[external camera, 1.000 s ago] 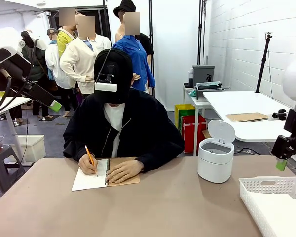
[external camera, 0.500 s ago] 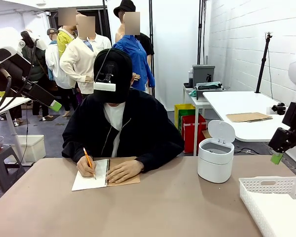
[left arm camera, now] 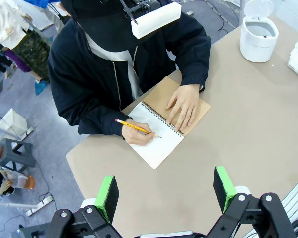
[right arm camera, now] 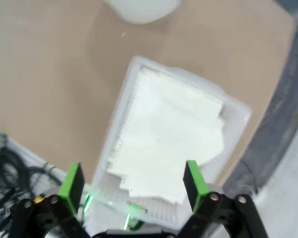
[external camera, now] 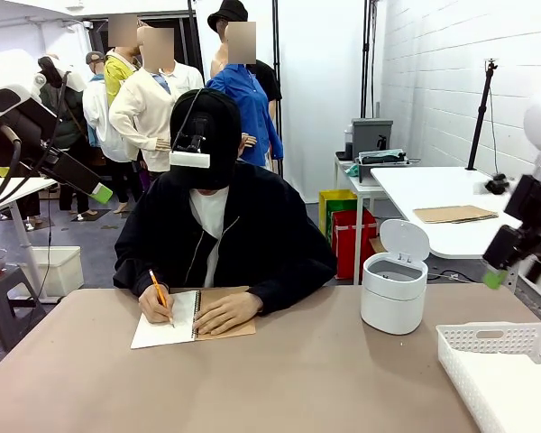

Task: Sort the paper based on its condition.
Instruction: If a person hands you a paper, place it in the Organizing basket , and if it's crumpled, put it in the Trash can.

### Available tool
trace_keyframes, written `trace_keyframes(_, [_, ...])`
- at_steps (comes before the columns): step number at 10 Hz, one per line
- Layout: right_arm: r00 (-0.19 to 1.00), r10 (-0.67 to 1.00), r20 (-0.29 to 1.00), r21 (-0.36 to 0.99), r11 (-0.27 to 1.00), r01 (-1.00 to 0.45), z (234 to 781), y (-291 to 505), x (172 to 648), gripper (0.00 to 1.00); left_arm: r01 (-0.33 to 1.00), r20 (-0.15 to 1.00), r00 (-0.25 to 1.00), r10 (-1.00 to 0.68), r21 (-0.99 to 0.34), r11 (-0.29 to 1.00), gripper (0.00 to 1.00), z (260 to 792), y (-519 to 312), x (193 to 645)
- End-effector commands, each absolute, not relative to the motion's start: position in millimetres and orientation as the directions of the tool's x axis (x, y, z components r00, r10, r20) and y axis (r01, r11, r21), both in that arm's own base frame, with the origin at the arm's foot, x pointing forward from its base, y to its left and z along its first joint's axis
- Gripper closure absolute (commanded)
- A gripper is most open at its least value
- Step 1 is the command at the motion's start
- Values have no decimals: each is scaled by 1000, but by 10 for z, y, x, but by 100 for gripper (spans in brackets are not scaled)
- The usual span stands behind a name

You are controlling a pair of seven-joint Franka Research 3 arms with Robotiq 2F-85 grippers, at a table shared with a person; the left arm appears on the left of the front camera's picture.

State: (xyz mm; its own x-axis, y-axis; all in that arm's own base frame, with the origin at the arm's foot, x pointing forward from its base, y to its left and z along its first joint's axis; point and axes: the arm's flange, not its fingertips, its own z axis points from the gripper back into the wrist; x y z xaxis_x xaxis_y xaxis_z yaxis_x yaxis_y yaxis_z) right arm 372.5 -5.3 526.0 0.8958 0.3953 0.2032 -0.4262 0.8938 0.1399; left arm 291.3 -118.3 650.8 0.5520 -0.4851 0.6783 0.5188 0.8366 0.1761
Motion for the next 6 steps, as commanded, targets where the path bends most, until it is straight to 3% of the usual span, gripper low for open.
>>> trace_keyframes(1, [777, 516, 360, 201, 771, -604, 5368, 211, 3673, 0, 517, 679, 553, -483, 174, 838, 0, 6505, -1181, 2916])
trace_keyframes(6, [526, 496, 691, 142, 620, -771, 5887, 1106, 3917, 0, 517, 679, 553, -483, 174, 838, 0, 6505, -1181, 2916])
